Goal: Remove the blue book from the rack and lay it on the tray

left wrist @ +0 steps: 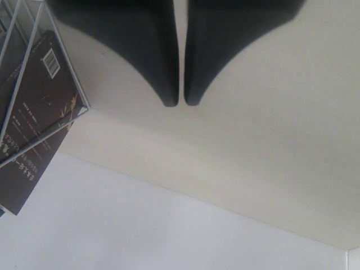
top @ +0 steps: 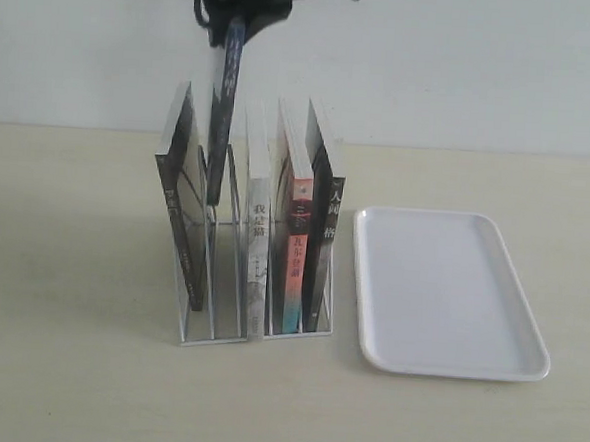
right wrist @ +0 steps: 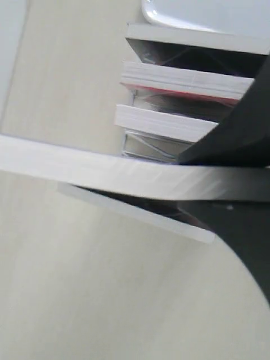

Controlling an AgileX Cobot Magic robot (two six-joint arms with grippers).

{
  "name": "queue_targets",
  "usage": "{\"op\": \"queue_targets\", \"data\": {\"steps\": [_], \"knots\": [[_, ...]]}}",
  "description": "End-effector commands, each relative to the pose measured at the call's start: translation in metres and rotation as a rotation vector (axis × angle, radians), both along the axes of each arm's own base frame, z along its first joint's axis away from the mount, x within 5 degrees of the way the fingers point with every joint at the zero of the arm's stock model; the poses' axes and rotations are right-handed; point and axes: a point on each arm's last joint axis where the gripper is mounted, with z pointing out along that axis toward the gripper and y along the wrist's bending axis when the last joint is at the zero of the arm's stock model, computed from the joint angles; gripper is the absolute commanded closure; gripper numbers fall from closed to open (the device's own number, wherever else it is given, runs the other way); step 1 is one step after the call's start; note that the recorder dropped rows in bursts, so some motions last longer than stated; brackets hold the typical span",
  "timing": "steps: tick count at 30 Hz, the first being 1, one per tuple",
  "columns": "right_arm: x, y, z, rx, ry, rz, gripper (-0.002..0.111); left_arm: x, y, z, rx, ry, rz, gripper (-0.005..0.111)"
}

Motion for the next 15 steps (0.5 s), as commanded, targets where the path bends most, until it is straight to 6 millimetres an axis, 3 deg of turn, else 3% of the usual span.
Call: {"op": "queue_targets", "data": {"steps": [1, 15], "knots": [[-0.0122, -0.0139, 0.0355, 0.073, -0.098, 0.014, 0.108, 0.0001, 0.0000, 0.0004, 0.005, -0.012, 0.000, 0.103], [-0.0125, -0.0152, 0.0371, 0.059, -0.115, 0.026, 0.108, 0.0001, 0.0000, 0.0004, 0.005, -0.012, 0.000, 0.103]]}}
